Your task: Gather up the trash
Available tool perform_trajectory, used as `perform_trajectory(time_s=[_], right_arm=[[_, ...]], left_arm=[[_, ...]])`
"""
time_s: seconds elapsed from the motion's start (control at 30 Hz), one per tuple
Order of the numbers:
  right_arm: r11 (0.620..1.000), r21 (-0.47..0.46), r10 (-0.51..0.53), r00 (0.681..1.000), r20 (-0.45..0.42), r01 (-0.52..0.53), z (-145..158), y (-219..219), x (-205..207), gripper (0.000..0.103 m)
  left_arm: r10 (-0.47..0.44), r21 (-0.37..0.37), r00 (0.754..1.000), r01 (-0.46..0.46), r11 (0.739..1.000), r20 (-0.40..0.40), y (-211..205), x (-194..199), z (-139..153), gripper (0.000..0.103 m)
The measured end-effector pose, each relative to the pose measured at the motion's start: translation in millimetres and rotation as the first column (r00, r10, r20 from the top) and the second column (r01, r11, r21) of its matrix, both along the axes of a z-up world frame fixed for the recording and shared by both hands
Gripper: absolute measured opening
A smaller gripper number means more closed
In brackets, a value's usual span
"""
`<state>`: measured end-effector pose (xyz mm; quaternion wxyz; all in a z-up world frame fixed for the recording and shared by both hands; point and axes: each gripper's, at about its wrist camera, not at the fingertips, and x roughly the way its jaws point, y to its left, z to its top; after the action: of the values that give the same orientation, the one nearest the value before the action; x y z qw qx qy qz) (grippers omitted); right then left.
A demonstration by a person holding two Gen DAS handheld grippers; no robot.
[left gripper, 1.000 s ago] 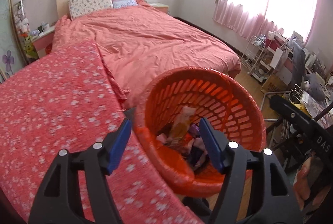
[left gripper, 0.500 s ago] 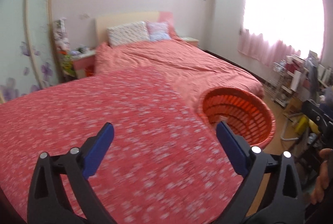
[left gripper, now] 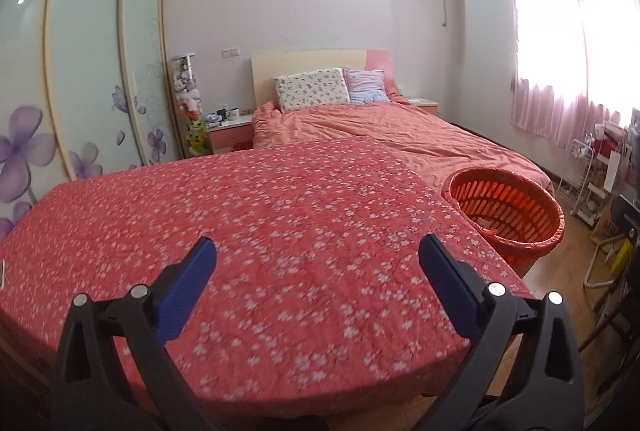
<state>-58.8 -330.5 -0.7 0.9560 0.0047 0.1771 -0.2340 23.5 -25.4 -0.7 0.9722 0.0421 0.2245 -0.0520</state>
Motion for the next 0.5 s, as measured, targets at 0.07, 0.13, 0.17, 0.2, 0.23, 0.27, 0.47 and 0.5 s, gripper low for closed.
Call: perform_trajectory(time_s=[0.07, 0.13, 0.17, 0.2, 0.23, 0.27, 0.47, 0.5], right_arm=[[1.0, -0.006, -0.008, 1.0, -0.002, 0.008, -0.3, 3.8, -0.8, 0.101], [1.0, 0.02, 0.005, 1.0, -0.02, -0.004, -1.2, 4.1, 2.1, 0.101], [0.999, 0.031, 0.011, 1.0, -0.027, -0.01, -2.6, 5.2, 2.6, 0.101], [0.999, 0.047, 0.022, 0.999, -0.039, -0.02, -3.8, 4.9, 5.5, 0.101], [0.998, 0.059, 0.035, 0.998, -0.047, -0.033, -5.3, 5.7, 5.4, 0.101], [0.996, 0.076, 0.05, 0.997, -0.053, -0.046, -6.7, 6.5, 3.7, 0.101], [0.987, 0.15, 0.073, 0.993, -0.095, -0.058, -14.9, 10.8, 3.2, 0.101], [0.987, 0.152, 0.071, 0.993, -0.098, -0.056, -15.9, 12.6, 2.6, 0.101]], left_arm=[[0.017, -0.021, 1.0, -0.017, 1.0, -0.009, 7.5, -6.1, -0.4, 0.099], [0.028, -0.038, 0.999, -0.029, 0.999, -0.02, 13.3, -10.5, -0.6, 0.099], [0.035, -0.04, 0.999, -0.036, 0.999, -0.022, 15.4, -12.4, -0.8, 0.099], [0.043, -0.041, 0.999, -0.044, 0.998, -0.025, 17.8, -14.5, -1.0, 0.099], [0.048, -0.041, 0.999, -0.049, 0.998, -0.025, 18.7, -16.8, -1.9, 0.099], [0.054, -0.039, 0.998, -0.054, 0.998, -0.026, 20.2, -18.3, -2.0, 0.099], [0.071, -0.036, 0.997, -0.072, 0.997, -0.04, 25.8, -23.9, -3.2, 0.099], [0.072, -0.037, 0.997, -0.074, 0.997, -0.041, 25.6, -24.1, -2.9, 0.099]])
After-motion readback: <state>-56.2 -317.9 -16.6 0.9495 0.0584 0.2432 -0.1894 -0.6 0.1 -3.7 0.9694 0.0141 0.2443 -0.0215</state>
